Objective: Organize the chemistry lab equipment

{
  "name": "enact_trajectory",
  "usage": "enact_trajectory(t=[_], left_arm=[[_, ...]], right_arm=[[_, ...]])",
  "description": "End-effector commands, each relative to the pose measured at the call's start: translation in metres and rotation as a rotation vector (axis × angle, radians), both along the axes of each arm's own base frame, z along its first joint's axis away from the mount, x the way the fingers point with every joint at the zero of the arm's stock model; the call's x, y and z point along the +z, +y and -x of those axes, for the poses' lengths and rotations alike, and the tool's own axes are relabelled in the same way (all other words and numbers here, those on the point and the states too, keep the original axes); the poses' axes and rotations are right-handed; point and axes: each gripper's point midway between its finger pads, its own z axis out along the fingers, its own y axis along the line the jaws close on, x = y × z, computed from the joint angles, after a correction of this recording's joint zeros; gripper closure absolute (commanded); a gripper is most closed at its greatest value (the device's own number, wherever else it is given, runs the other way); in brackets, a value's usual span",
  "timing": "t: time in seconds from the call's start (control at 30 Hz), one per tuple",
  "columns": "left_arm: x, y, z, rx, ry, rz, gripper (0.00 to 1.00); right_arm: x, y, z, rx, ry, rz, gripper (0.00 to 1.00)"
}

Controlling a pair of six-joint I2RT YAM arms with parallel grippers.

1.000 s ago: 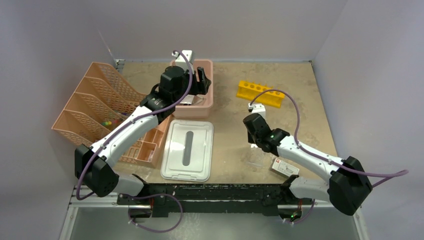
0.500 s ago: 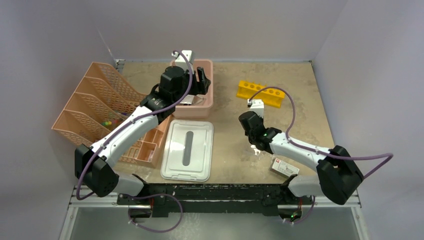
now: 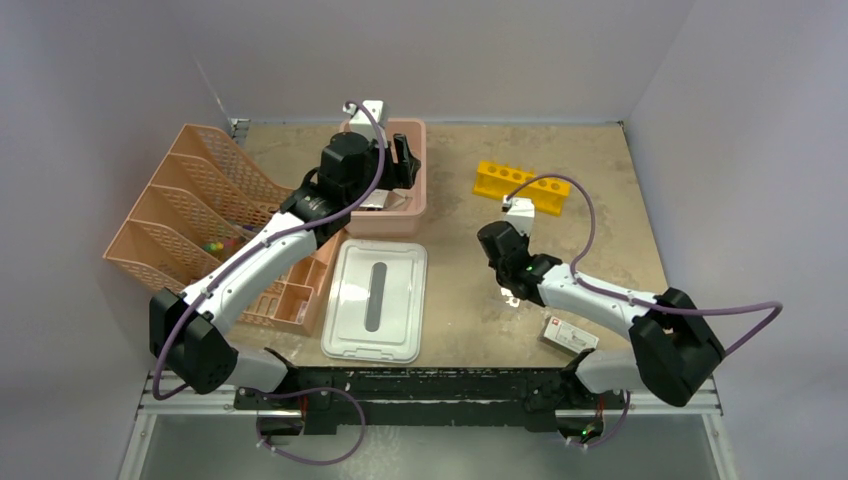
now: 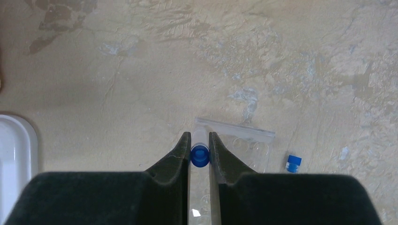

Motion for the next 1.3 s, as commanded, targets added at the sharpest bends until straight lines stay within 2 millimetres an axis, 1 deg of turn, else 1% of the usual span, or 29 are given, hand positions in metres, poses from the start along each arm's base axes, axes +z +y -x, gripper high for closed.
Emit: enact_trajectory(t=[0.0, 0.3, 0.7, 0.83, 0.9, 0.97, 1.07, 1.13, 1.27], left_arm=[[0.015, -0.002, -0.004, 0.003, -0.042, 0.021, 0.37], [0.013, -0.002, -0.004, -0.003, -0.039, 0.012, 0.37], [0.013, 0.000, -0.003, 0.000, -0.041, 0.002, 0.37], [0.013, 0.000, -0.004, 0.000, -0.042, 0.001, 0.37], [0.013, 0.000, -0.004, -0.001, -0.043, 0.000, 0.37], [0.015, 0.000, -0.004, 0.002, -0.047, 0.000, 0.37], [0.016, 0.000, -0.005, 0.006, -0.051, 0.001, 0.35], [0.017, 0.000, -0.006, 0.008, -0.052, 0.002, 0.35], [0.018, -0.001, -0.008, 0.008, -0.055, 0.004, 0.33]], right_arm=[[-0.010, -0.010, 0.009, -0.070, 0.046, -0.020, 0.92], [-0.019, -0.019, 0.010, -0.120, 0.163, 0.010, 0.92], [-0.019, -0.021, 0.000, -0.117, 0.260, -0.028, 0.92], [-0.015, -0.016, -0.005, -0.097, 0.258, -0.037, 0.90], [-0.015, -0.016, -0.006, -0.095, 0.262, -0.034, 0.84], [-0.012, -0.016, -0.006, -0.101, 0.259, -0.035, 0.66], [0.004, -0.012, -0.010, -0.087, 0.225, -0.057, 0.50], [0.021, -0.009, -0.014, -0.064, 0.193, -0.076, 0.44], [0.051, -0.008, -0.017, -0.048, 0.152, -0.100, 0.37]])
